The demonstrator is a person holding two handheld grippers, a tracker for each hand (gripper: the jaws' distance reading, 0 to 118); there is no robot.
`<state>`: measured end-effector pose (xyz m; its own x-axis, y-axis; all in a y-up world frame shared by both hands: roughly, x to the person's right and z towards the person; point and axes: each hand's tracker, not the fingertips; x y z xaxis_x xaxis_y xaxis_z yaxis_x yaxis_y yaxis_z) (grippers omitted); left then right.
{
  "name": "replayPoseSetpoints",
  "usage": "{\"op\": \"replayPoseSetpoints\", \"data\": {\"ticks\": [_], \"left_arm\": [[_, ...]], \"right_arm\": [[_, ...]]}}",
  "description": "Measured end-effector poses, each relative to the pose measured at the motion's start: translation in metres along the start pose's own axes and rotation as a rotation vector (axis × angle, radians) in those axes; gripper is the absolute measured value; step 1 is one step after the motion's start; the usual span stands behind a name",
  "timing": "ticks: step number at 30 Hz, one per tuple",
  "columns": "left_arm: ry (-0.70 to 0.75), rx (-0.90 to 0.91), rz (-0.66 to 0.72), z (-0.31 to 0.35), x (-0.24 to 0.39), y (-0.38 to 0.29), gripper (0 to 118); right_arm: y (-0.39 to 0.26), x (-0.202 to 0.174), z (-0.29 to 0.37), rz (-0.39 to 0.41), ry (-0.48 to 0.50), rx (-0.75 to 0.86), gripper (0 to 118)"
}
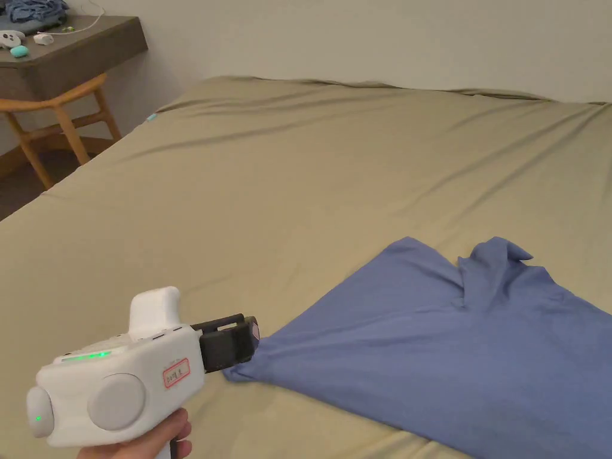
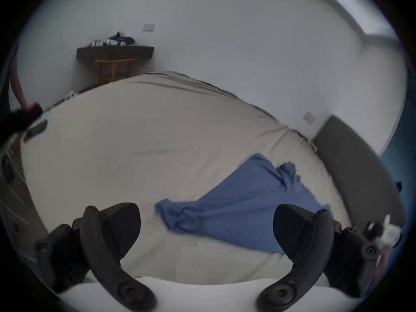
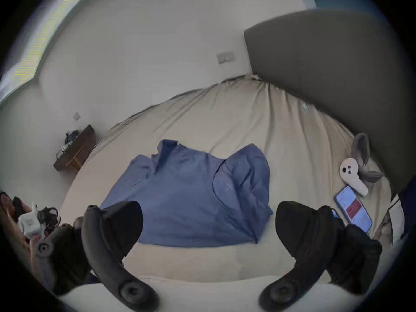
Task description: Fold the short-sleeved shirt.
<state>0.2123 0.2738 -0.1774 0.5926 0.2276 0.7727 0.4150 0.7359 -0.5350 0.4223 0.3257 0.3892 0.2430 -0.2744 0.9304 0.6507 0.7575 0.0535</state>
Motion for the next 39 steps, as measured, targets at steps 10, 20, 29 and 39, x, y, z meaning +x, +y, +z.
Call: {"op": "replayPoseSetpoints", "data": {"ticks": [10, 20, 29, 39], "left_arm": [[0.03, -0.096, -0.063, -0.002, 0.024, -0.024, 0], [0.048, -0.099, -0.169, -0.028, 0.042, -0.01, 0], [0.063, -0.153, -0.157, -0.08, 0.028, -0.01, 36], [0.172, -0.237, -0.056, -0.146, 0.001, -0.026, 118]], "right_arm": [[-0.016, -0.043, 0.012, 0.241, -0.071, 0.066, 7], [0.0, -0.048, 0.019, 0.222, -0.016, 0.093, 7], [0.007, -0.057, 0.001, 0.225, 0.02, 0.058, 7], [0.006, -0.066, -0.017, 0.19, 0.088, -0.001, 7]]}}
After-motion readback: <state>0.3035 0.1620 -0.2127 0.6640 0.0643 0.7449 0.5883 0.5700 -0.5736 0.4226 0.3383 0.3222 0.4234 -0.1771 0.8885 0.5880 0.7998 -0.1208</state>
